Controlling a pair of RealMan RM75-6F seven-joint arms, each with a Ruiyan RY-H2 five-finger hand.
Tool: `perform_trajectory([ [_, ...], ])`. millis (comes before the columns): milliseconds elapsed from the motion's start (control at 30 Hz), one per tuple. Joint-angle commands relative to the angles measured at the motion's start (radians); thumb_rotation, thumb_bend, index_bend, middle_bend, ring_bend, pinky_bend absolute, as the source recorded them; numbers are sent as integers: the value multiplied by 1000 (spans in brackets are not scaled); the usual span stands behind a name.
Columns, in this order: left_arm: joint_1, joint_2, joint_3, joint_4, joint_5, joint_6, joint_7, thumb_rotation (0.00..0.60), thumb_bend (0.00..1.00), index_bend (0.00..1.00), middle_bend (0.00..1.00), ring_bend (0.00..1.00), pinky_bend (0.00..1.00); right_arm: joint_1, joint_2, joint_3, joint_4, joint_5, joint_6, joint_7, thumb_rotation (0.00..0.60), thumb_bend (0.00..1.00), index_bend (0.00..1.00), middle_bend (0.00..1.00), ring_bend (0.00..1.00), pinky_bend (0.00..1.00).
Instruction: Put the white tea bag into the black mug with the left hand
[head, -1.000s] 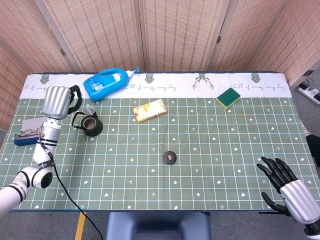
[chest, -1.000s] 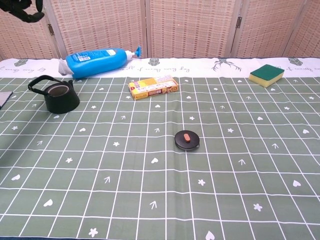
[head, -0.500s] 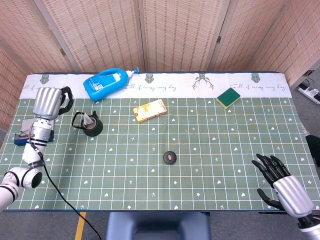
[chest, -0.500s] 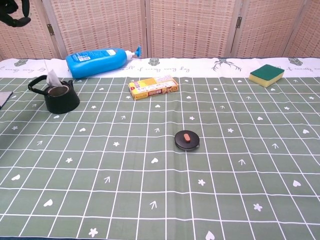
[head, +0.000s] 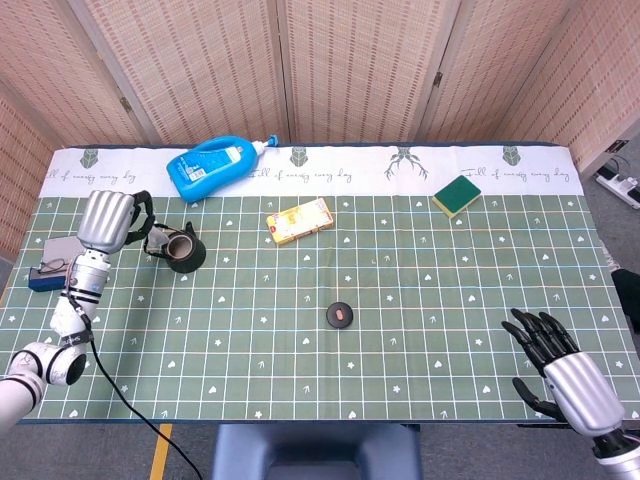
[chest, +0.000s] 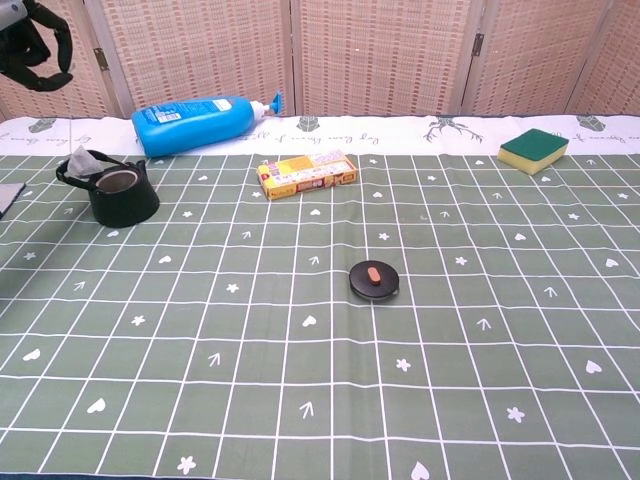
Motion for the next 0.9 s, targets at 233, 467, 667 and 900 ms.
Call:
perform_trajectory([
  [233,-16,34,-23,-101,-4,35,79,600,494,649,1000,1000,1000,-12,2,-1,14,-11,27,15,600,423,0,0,0,0],
  [467,-7,36,-6,-147,-17,22,137,600,493,649,1000,1000,1000,-24,-3,-7,23,-35,54,7,600,424,0,0,0,0],
  [667,9,-4,24,-125,-9,22,116,600,494,649,1000,1000,1000,-31,-7,-10,28,-50,67,-1,600,423,0,0,0,0],
  [900,40,-54,67,-92,31,59,58,600,494,650,1000,1000,1000,-40,-10,-15,36,-66,84,-5,600,423,0,0,0,0],
])
